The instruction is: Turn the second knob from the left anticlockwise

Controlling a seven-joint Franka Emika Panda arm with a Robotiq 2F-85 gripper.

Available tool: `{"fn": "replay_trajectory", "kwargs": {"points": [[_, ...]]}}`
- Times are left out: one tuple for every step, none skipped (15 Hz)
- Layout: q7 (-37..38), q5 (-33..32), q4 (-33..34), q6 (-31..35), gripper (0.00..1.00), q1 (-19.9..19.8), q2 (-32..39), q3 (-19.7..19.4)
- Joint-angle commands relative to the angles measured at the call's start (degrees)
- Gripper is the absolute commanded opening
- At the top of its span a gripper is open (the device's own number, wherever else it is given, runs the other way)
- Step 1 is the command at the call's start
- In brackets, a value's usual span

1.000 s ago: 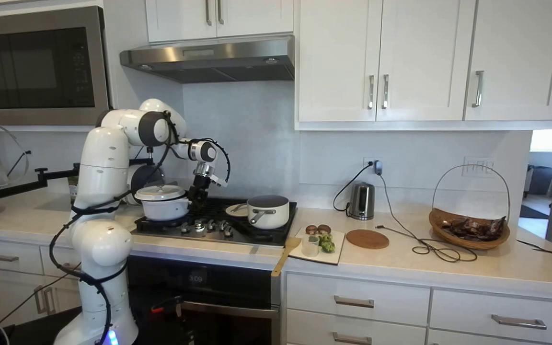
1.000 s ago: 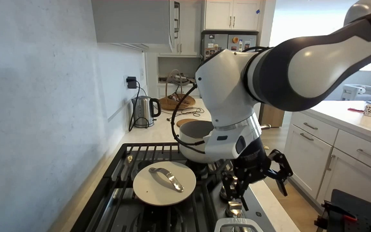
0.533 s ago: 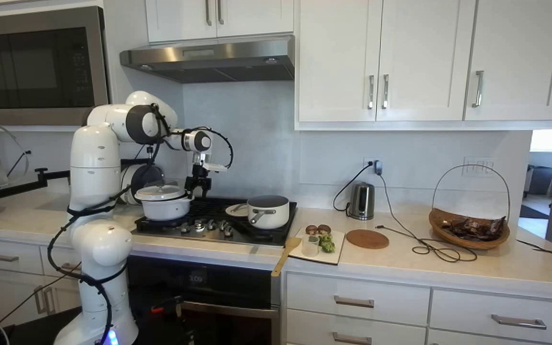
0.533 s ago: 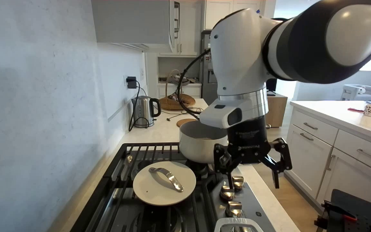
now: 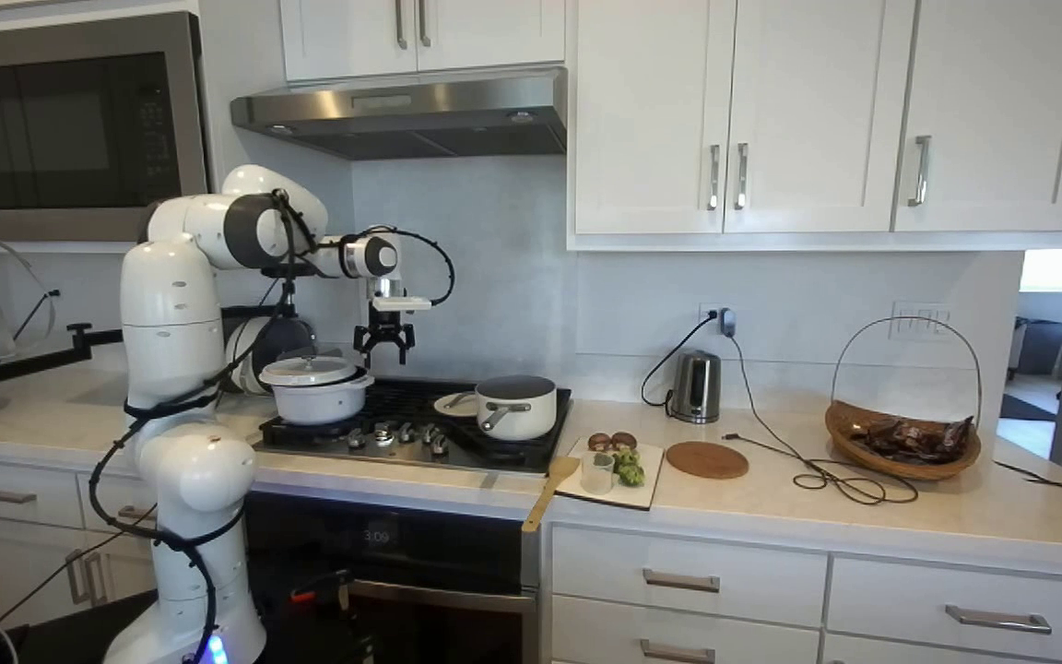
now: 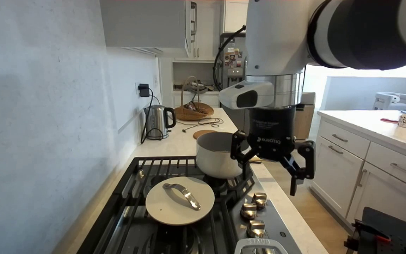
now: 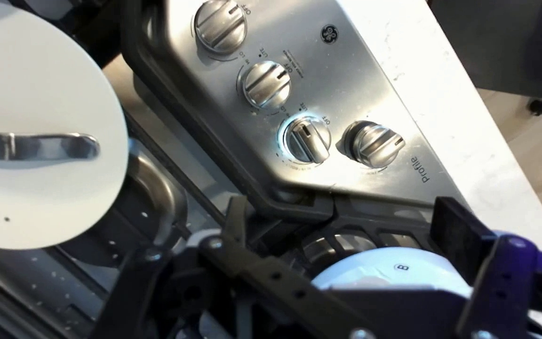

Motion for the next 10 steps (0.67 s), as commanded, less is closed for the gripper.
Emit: {"fn": "replay_trajectory", "kwargs": {"points": [[11.4, -2.4, -1.7, 2.4, 1.00, 0.2, -2.1, 0.0], [14.3, -2.9, -1.8, 2.7, 1.00, 0.3, -2.3, 0.0], [16.6, -2.7, -1.8, 2.7, 1.00, 0.2, -2.3, 0.0], [11.9, -1.4, 0.3, 0.8, 1.00, 0.1, -0.3, 0.0], [13.6, -1.4, 0.3, 1.0, 1.00, 0.1, -0.4, 0.0], [14.3, -1.4, 0.3, 1.0, 1.00, 0.1, -0.4, 0.0], [14.9, -1.4, 0.3, 1.1, 1.00, 0.1, -0.4, 0.0], [15.1, -1.4, 0.3, 1.1, 1.00, 0.1, -0.4, 0.0], [15.1, -1.4, 0.3, 1.1, 1.00, 0.1, -0.4, 0.0], [15.1, -1.4, 0.3, 1.1, 1.00, 0.1, -0.4, 0.0]]}}
